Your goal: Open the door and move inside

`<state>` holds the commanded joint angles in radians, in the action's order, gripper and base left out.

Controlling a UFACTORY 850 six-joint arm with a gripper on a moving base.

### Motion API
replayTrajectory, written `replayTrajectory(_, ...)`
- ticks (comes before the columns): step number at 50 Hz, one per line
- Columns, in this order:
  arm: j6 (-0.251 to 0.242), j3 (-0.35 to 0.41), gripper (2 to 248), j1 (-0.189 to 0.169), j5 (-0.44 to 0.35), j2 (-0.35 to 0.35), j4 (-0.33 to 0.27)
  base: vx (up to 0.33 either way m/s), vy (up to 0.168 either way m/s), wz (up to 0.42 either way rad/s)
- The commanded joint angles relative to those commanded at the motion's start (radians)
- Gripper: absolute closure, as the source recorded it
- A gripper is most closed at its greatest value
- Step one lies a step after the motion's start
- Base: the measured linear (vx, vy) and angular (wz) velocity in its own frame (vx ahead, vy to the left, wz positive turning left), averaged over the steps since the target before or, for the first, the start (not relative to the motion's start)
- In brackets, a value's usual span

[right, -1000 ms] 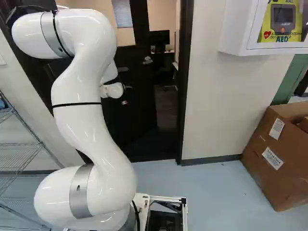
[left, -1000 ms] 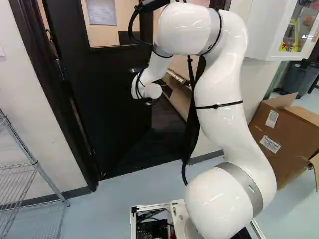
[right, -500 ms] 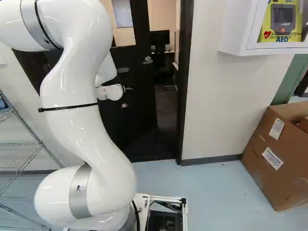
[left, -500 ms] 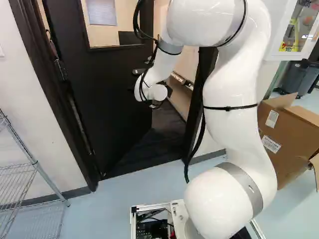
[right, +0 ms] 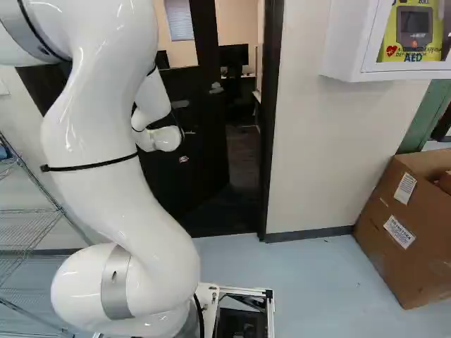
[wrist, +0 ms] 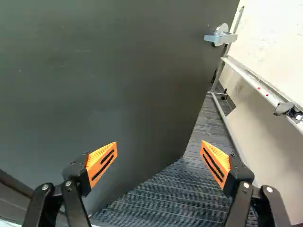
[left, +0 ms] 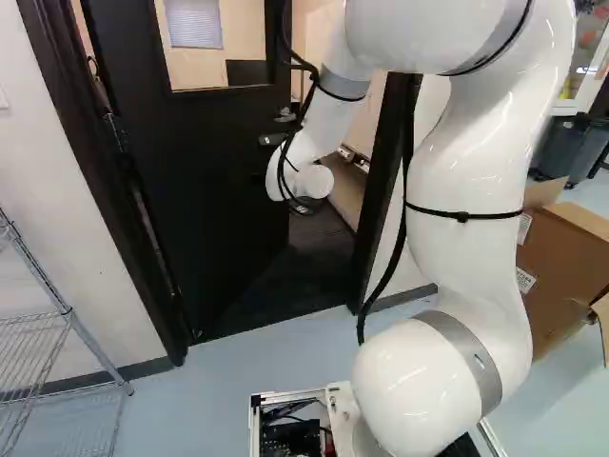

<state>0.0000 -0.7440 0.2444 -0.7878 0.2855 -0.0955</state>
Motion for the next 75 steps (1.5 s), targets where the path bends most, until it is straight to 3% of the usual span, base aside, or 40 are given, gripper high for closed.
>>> replayTrajectory(25, 0.0, 0.142, 3, -0.03, 0.0, -0.123, -0.05, 0.0, 0.0, 0.0)
replayTrajectory(75, 0.0, 0.413, 3, -0.109, 0.0, -0.385, -0.013, 0.0, 0.0, 0.0)
